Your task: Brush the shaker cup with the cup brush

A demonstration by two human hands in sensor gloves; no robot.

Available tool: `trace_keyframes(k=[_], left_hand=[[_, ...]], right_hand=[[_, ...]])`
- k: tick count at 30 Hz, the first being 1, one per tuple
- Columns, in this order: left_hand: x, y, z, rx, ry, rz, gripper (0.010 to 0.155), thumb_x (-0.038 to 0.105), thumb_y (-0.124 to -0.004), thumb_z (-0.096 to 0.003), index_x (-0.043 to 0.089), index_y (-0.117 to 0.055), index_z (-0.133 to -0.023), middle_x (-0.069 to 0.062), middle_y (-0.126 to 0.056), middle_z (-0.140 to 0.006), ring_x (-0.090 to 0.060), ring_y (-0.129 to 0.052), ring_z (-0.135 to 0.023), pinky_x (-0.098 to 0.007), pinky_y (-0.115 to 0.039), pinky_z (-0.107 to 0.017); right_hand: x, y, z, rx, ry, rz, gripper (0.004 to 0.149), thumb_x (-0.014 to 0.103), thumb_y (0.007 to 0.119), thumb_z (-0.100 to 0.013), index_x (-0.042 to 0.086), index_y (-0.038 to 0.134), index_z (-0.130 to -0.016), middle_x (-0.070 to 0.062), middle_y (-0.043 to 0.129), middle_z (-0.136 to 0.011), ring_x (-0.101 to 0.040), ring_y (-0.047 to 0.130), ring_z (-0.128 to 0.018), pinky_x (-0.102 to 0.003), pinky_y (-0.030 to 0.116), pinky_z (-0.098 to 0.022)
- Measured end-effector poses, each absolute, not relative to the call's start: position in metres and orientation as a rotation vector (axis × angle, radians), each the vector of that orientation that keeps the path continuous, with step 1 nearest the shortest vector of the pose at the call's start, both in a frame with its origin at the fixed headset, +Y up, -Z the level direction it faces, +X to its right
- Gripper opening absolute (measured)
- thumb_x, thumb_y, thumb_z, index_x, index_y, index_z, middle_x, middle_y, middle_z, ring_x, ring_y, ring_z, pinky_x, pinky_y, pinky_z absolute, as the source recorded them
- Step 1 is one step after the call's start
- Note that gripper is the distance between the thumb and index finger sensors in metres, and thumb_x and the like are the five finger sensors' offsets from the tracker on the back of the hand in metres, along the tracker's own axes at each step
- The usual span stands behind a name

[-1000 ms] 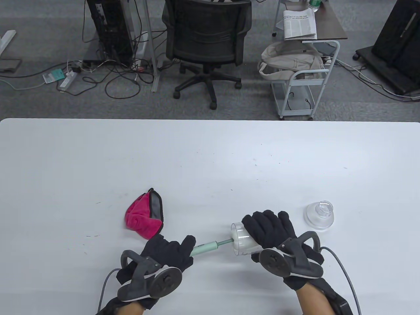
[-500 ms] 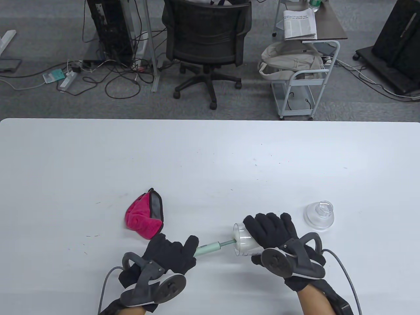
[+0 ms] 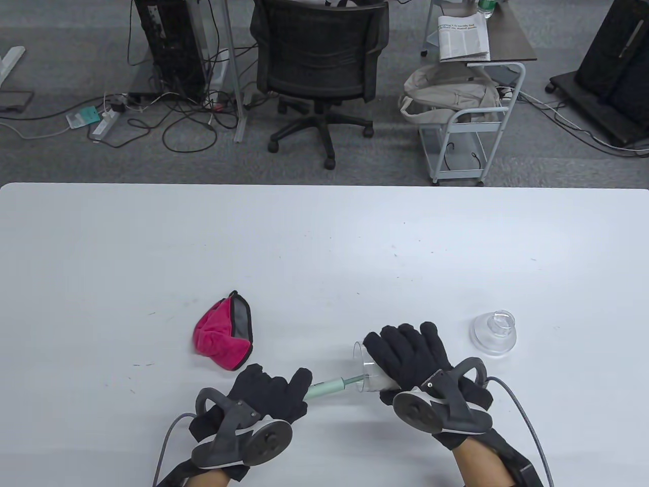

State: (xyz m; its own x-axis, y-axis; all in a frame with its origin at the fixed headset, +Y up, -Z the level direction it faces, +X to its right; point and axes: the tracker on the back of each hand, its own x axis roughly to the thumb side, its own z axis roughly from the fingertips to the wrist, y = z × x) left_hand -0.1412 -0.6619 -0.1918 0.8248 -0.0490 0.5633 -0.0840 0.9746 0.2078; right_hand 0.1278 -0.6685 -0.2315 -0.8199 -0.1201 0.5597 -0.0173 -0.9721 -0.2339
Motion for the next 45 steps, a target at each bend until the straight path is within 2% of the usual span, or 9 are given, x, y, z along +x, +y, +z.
trace_keyframes(k=[7,14,18,23,28,31,35,39,45], left_hand=[[-0.135,-0.67,-0.193,0.191,-0.618,-0.011,0.056,0.046,-0.079,-0.0519,0.026,-0.069,-0.103,0.002,-0.097,-0.054,-0.026,-0.104,-0.053,-0.06,-0.076,-0.063],[-0.136,-0.667,-0.192,0.185,-0.624,0.009,0.056,0.045,-0.079,-0.0522,0.024,-0.069,-0.104,0.001,-0.097,-0.055,-0.026,-0.103,-0.056,-0.06,-0.074,-0.065],[-0.145,-0.658,-0.189,0.281,-0.583,-0.007,0.056,0.045,-0.08,-0.0519,0.025,-0.07,-0.103,0.002,-0.097,-0.055,-0.026,-0.103,-0.054,-0.059,-0.076,-0.063],[-0.135,-0.666,-0.191,0.224,-0.632,-0.016,0.056,0.046,-0.079,-0.0519,0.026,-0.069,-0.103,0.001,-0.098,-0.057,-0.026,-0.104,-0.055,-0.06,-0.077,-0.062],[-0.133,-0.671,-0.194,0.089,-0.65,0.022,0.057,0.045,-0.078,-0.053,0.027,-0.066,-0.105,0.0,-0.097,-0.058,-0.027,-0.103,-0.059,-0.061,-0.074,-0.065],[-0.134,-0.667,-0.192,0.154,-0.647,0.031,0.057,0.044,-0.079,-0.0529,0.025,-0.067,-0.105,0.001,-0.097,-0.058,-0.026,-0.103,-0.06,-0.059,-0.074,-0.067],[-0.14,-0.657,-0.186,0.281,-0.59,-0.039,0.056,0.044,-0.08,-0.0521,0.025,-0.069,-0.104,0.001,-0.098,-0.058,-0.026,-0.104,-0.059,-0.058,-0.076,-0.064],[-0.139,-0.662,-0.19,0.242,-0.594,-0.064,0.056,0.045,-0.08,-0.0514,0.027,-0.069,-0.103,0.001,-0.098,-0.061,-0.028,-0.104,-0.061,-0.058,-0.08,-0.059],[-0.132,-0.672,-0.194,0.135,-0.633,-0.027,0.056,0.044,-0.079,-0.0527,0.027,-0.066,-0.105,0.001,-0.098,-0.062,-0.027,-0.104,-0.065,-0.056,-0.082,-0.058]], right_hand=[[0.103,-0.673,-0.218,-1.14,0.281,-2.904,0.109,0.054,0.096,-0.036,0.025,0.023,-0.11,-0.014,0.053,-0.112,-0.042,0.072,-0.098,-0.068,0.057,-0.075],[0.121,-0.667,-0.226,-0.953,0.462,-2.878,0.108,0.054,0.096,-0.036,0.026,0.021,-0.109,-0.013,0.05,-0.113,-0.042,0.067,-0.102,-0.067,0.056,-0.075],[0.126,-0.668,-0.225,-0.938,0.336,-2.886,0.108,0.053,0.096,-0.037,0.025,0.022,-0.11,-0.013,0.049,-0.114,-0.041,0.069,-0.101,-0.067,0.057,-0.075],[0.109,-0.674,-0.215,-1.102,0.264,-2.921,0.108,0.053,0.097,-0.036,0.022,0.024,-0.11,-0.013,0.05,-0.114,-0.042,0.071,-0.099,-0.066,0.058,-0.075],[0.114,-0.673,-0.218,-1.068,0.477,-2.941,0.108,0.053,0.096,-0.036,0.026,0.02,-0.109,-0.013,0.048,-0.114,-0.043,0.07,-0.1,-0.067,0.058,-0.074],[0.122,-0.67,-0.223,-0.994,0.499,-2.98,0.108,0.055,0.095,-0.037,0.026,0.02,-0.109,-0.013,0.049,-0.114,-0.043,0.066,-0.103,-0.069,0.054,-0.074],[0.128,-0.673,-0.228,-0.921,0.313,-2.965,0.107,0.052,0.096,-0.038,0.025,0.022,-0.11,-0.014,0.048,-0.114,-0.043,0.067,-0.102,-0.069,0.054,-0.074],[0.114,-0.679,-0.225,-1.043,0.174,-2.959,0.107,0.054,0.096,-0.037,0.024,0.024,-0.111,-0.014,0.051,-0.114,-0.042,0.071,-0.1,-0.068,0.056,-0.075],[0.106,-0.68,-0.223,-1.097,0.39,-2.881,0.107,0.057,0.094,-0.036,0.025,0.024,-0.11,-0.013,0.052,-0.113,-0.039,0.073,-0.098,-0.065,0.06,-0.074]])
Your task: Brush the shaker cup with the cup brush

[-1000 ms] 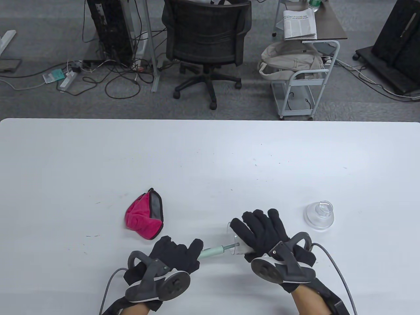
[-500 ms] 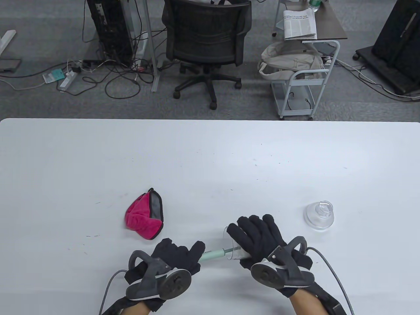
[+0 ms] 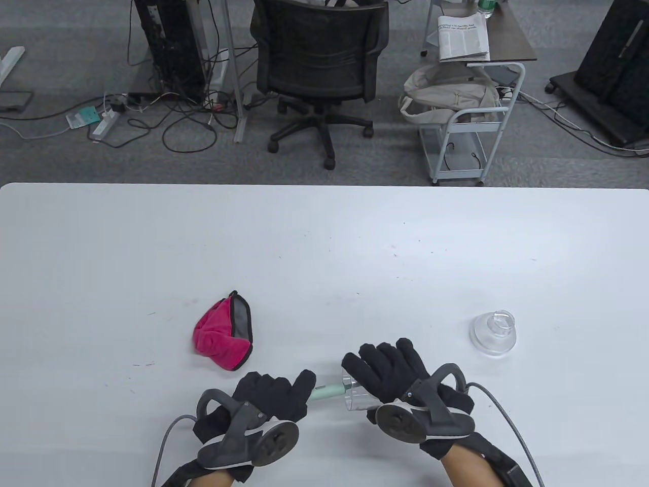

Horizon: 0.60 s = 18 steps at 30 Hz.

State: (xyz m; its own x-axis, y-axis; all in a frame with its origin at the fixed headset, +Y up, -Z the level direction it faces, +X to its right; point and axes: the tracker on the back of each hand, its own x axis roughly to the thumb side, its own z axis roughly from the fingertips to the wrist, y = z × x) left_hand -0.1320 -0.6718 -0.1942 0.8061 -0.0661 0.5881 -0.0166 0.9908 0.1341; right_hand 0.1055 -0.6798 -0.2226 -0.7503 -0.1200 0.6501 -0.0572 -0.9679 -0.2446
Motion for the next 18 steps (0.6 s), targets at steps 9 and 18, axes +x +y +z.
trace_keyframes(k=[9,18], left_hand=[[-0.144,-0.661,-0.193,0.149,-0.573,-0.013,0.056,0.044,-0.079,-0.0528,0.026,-0.068,-0.105,0.0,-0.098,-0.06,-0.026,-0.103,-0.063,-0.056,-0.08,-0.061],[-0.125,-0.674,-0.189,0.16,-0.651,-0.044,0.056,0.044,-0.078,-0.053,0.027,-0.065,-0.105,0.0,-0.097,-0.062,-0.028,-0.103,-0.064,-0.057,-0.079,-0.061]], right_hand=[[0.124,-0.672,-0.229,-0.912,0.316,-2.903,0.106,0.055,0.095,-0.037,0.028,0.023,-0.11,-0.016,0.051,-0.113,-0.043,0.073,-0.098,-0.068,0.059,-0.073],[0.108,-0.678,-0.218,-1.113,0.192,-2.978,0.105,0.054,0.097,-0.036,0.028,0.028,-0.11,-0.017,0.054,-0.111,-0.044,0.074,-0.096,-0.068,0.059,-0.073]])
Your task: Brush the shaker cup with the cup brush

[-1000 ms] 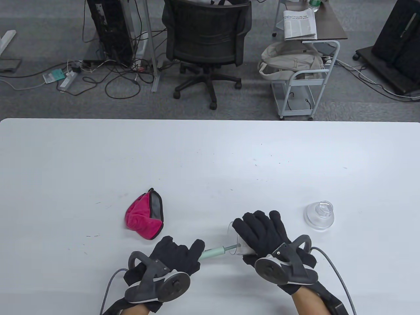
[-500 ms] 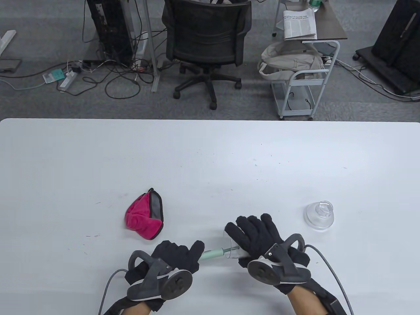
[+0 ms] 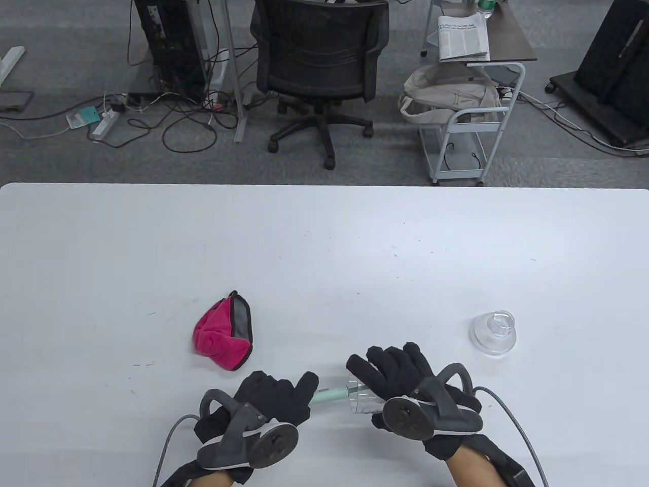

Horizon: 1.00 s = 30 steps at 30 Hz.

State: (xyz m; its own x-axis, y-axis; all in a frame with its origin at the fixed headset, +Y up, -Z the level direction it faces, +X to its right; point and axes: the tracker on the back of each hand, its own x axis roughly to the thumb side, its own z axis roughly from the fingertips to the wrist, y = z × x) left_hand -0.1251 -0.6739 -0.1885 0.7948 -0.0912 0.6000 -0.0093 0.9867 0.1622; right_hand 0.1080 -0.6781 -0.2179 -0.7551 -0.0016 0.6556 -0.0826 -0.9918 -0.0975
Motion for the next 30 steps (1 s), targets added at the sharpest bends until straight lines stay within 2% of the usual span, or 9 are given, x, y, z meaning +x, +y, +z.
trace_keyframes(k=[2,6,8,12,18,19,24,27,30], left_hand=[[-0.125,-0.674,-0.19,0.161,-0.669,-0.027,0.056,0.044,-0.078,-0.0528,0.028,-0.066,-0.105,0.001,-0.097,-0.062,-0.027,-0.103,-0.064,-0.057,-0.078,-0.062],[-0.129,-0.67,-0.192,0.135,-0.645,0.002,0.057,0.044,-0.078,-0.0532,0.026,-0.066,-0.106,0.0,-0.097,-0.059,-0.027,-0.103,-0.062,-0.058,-0.078,-0.063],[-0.133,-0.666,-0.191,0.165,-0.608,-0.038,0.057,0.045,-0.077,-0.0532,0.027,-0.066,-0.106,0.0,-0.097,-0.059,-0.027,-0.102,-0.061,-0.058,-0.077,-0.063],[-0.14,-0.659,-0.189,0.244,-0.575,-0.059,0.056,0.045,-0.078,-0.0527,0.028,-0.067,-0.105,-0.001,-0.097,-0.062,-0.029,-0.102,-0.063,-0.059,-0.076,-0.063],[-0.121,-0.67,-0.178,0.325,-0.718,-0.135,0.056,0.044,-0.078,-0.0525,0.028,-0.066,-0.104,0.001,-0.096,-0.062,-0.026,-0.101,-0.064,-0.059,-0.075,-0.065],[-0.122,-0.67,-0.179,0.318,-0.74,-0.12,0.056,0.044,-0.078,-0.0526,0.028,-0.066,-0.104,0.001,-0.096,-0.061,-0.026,-0.1,-0.064,-0.058,-0.074,-0.066],[-0.126,-0.665,-0.18,0.329,-0.722,-0.084,0.056,0.044,-0.079,-0.0518,0.026,-0.068,-0.103,0.001,-0.097,-0.059,-0.025,-0.101,-0.062,-0.057,-0.075,-0.066],[-0.136,-0.658,-0.18,0.385,-0.653,-0.106,0.055,0.045,-0.079,-0.052,0.027,-0.068,-0.103,0.001,-0.097,-0.06,-0.026,-0.101,-0.062,-0.058,-0.074,-0.066],[-0.139,-0.661,-0.185,0.357,-0.656,-0.099,0.055,0.045,-0.078,-0.0518,0.028,-0.068,-0.103,0.001,-0.096,-0.06,-0.026,-0.101,-0.06,-0.059,-0.075,-0.066]], right_hand=[[0.114,-0.676,-0.221,1.079,-0.3,2.929,0.105,0.059,0.094,-0.035,0.028,0.026,-0.11,-0.015,0.055,-0.11,-0.041,0.076,-0.095,-0.066,0.062,-0.073],[0.131,-0.667,-0.227,0.956,-0.368,2.866,0.106,0.058,0.095,-0.035,0.028,0.026,-0.11,-0.016,0.055,-0.11,-0.042,0.077,-0.094,-0.066,0.062,-0.073],[0.134,-0.665,-0.228,0.945,-0.346,2.894,0.106,0.058,0.095,-0.036,0.028,0.026,-0.11,-0.016,0.055,-0.11,-0.042,0.077,-0.094,-0.066,0.062,-0.073],[0.131,-0.668,-0.228,0.959,-0.094,2.921,0.105,0.056,0.096,-0.037,0.027,0.027,-0.111,-0.017,0.054,-0.112,-0.044,0.075,-0.096,-0.068,0.06,-0.073],[0.124,-0.676,-0.229,0.987,0.062,2.727,0.102,0.055,0.097,-0.036,0.028,0.032,-0.111,-0.017,0.056,-0.111,-0.045,0.074,-0.096,-0.069,0.059,-0.073],[0.13,-0.675,-0.233,0.994,0.017,2.751,0.103,0.059,0.094,-0.037,0.029,0.029,-0.111,-0.014,0.055,-0.112,-0.041,0.075,-0.096,-0.066,0.061,-0.073],[0.145,-0.669,-0.241,0.888,-0.023,2.693,0.103,0.057,0.096,-0.037,0.028,0.03,-0.111,-0.017,0.055,-0.111,-0.044,0.074,-0.096,-0.068,0.06,-0.072],[0.141,-0.666,-0.235,0.912,-0.013,2.851,0.103,0.057,0.095,-0.038,0.028,0.029,-0.111,-0.016,0.054,-0.112,-0.044,0.073,-0.097,-0.068,0.059,-0.073],[0.128,-0.666,-0.227,0.978,0.02,2.872,0.103,0.056,0.096,-0.038,0.027,0.029,-0.112,-0.016,0.054,-0.113,-0.044,0.073,-0.098,-0.069,0.059,-0.073]])
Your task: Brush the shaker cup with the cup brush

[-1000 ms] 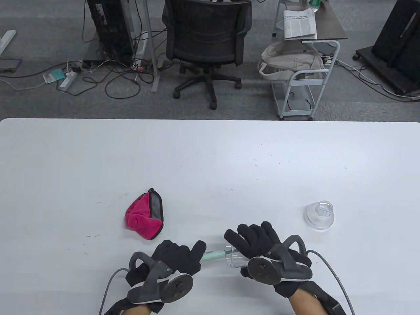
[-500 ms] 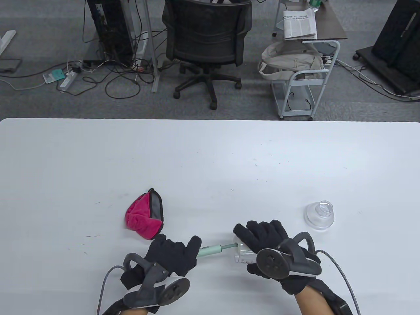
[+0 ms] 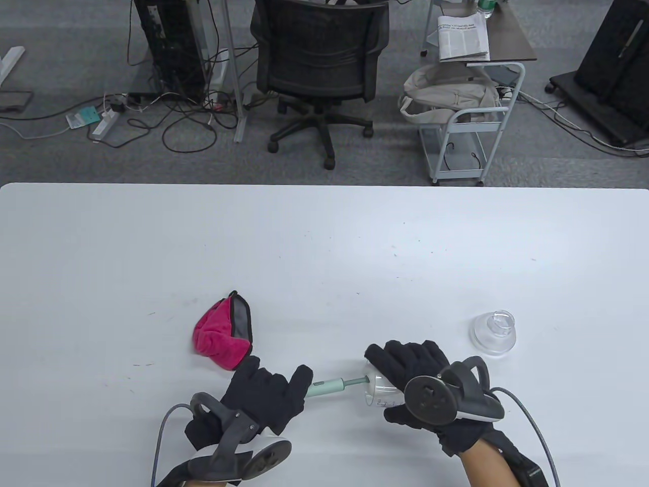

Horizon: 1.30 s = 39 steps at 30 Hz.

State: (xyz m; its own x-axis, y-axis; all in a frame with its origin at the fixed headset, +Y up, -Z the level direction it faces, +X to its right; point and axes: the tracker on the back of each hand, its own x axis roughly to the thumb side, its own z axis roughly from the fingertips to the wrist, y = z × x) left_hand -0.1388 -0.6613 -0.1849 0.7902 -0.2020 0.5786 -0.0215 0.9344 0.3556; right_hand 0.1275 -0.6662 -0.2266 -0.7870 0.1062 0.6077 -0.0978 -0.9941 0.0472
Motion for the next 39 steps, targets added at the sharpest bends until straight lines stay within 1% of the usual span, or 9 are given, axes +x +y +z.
trace_keyframes(k=[4,7,11,17,23,27,30,34,39], left_hand=[[-0.128,-0.669,-0.187,0.281,-0.688,-0.077,0.055,0.046,-0.078,-0.0521,0.029,-0.068,-0.104,0.001,-0.097,-0.06,-0.026,-0.102,-0.06,-0.059,-0.076,-0.065],[-0.129,-0.672,-0.192,0.163,-0.682,-0.035,0.056,0.046,-0.078,-0.0518,0.028,-0.069,-0.104,0.001,-0.098,-0.057,-0.025,-0.103,-0.057,-0.059,-0.076,-0.064],[-0.138,-0.664,-0.197,0.084,-0.625,0.067,0.057,0.046,-0.078,-0.0523,0.026,-0.069,-0.105,-0.001,-0.099,-0.055,-0.026,-0.103,-0.052,-0.059,-0.077,-0.063],[-0.154,-0.654,-0.197,0.095,-0.524,0.022,0.057,0.048,-0.075,-0.053,0.026,-0.068,-0.105,0.002,-0.099,-0.054,-0.025,-0.105,-0.048,-0.058,-0.079,-0.06],[-0.172,-0.644,-0.196,0.128,-0.338,0.087,0.06,0.044,-0.071,-0.0572,0.021,-0.058,-0.111,-0.002,-0.099,-0.063,-0.027,-0.105,-0.049,-0.059,-0.08,-0.058],[-0.151,-0.668,-0.223,-0.064,-0.225,0.122,0.066,0.035,-0.066,-0.0604,0.029,-0.03,-0.116,-0.008,-0.087,-0.09,-0.023,-0.104,-0.046,-0.055,-0.084,-0.052],[-0.127,-0.689,-0.244,-0.215,-0.113,0.104,0.066,0.029,-0.064,-0.0602,0.036,-0.028,-0.115,-0.015,-0.071,-0.105,-0.023,-0.103,-0.049,-0.055,-0.085,-0.051],[-0.089,-0.716,-0.272,-0.296,0.022,-0.015,0.062,0.027,-0.064,-0.0589,0.033,-0.038,-0.115,-0.017,-0.071,-0.1,-0.026,-0.102,-0.051,-0.058,-0.084,-0.051],[-0.059,-0.736,-0.289,-0.338,0.057,-0.225,0.068,0.026,-0.067,-0.0585,0.029,-0.028,-0.114,-0.018,-0.069,-0.102,-0.037,-0.088,-0.077,-0.065,-0.069,-0.064]], right_hand=[[0.115,-0.672,-0.221,1.078,-0.084,2.777,0.103,0.055,0.097,-0.036,0.029,0.03,-0.11,-0.015,0.055,-0.112,-0.043,0.073,-0.097,-0.068,0.06,-0.073],[0.123,-0.666,-0.222,1.042,-0.312,2.811,0.104,0.059,0.094,-0.035,0.03,0.029,-0.11,-0.013,0.055,-0.111,-0.04,0.076,-0.097,-0.066,0.062,-0.073],[0.139,-0.659,-0.223,0.96,-0.413,2.789,0.104,0.057,0.096,-0.035,0.029,0.029,-0.11,-0.014,0.055,-0.111,-0.042,0.075,-0.096,-0.067,0.061,-0.073],[0.145,-0.661,-0.23,0.855,-0.245,2.948,0.104,0.057,0.095,-0.036,0.027,0.029,-0.111,-0.016,0.055,-0.111,-0.043,0.075,-0.096,-0.068,0.06,-0.073],[0.174,-0.657,-0.237,0.645,-0.314,2.901,0.105,0.06,0.093,-0.038,0.024,0.028,-0.111,-0.019,0.056,-0.109,-0.044,0.077,-0.093,-0.066,0.064,-0.071],[0.18,-0.653,-0.238,0.613,-0.423,2.668,0.106,0.061,0.092,-0.038,0.028,0.021,-0.11,-0.019,0.055,-0.109,-0.044,0.078,-0.091,-0.066,0.064,-0.07],[0.179,-0.655,-0.238,0.597,-0.45,2.549,0.104,0.062,0.091,-0.039,0.03,0.023,-0.11,-0.019,0.055,-0.109,-0.043,0.078,-0.09,-0.066,0.064,-0.07],[0.18,-0.657,-0.238,0.585,-0.507,2.502,0.103,0.063,0.09,-0.039,0.029,0.024,-0.11,-0.018,0.055,-0.109,-0.042,0.079,-0.09,-0.066,0.064,-0.071],[0.185,-0.658,-0.237,0.559,-0.511,2.409,0.103,0.063,0.09,-0.039,0.029,0.024,-0.11,-0.018,0.055,-0.109,-0.042,0.078,-0.09,-0.065,0.064,-0.071]])
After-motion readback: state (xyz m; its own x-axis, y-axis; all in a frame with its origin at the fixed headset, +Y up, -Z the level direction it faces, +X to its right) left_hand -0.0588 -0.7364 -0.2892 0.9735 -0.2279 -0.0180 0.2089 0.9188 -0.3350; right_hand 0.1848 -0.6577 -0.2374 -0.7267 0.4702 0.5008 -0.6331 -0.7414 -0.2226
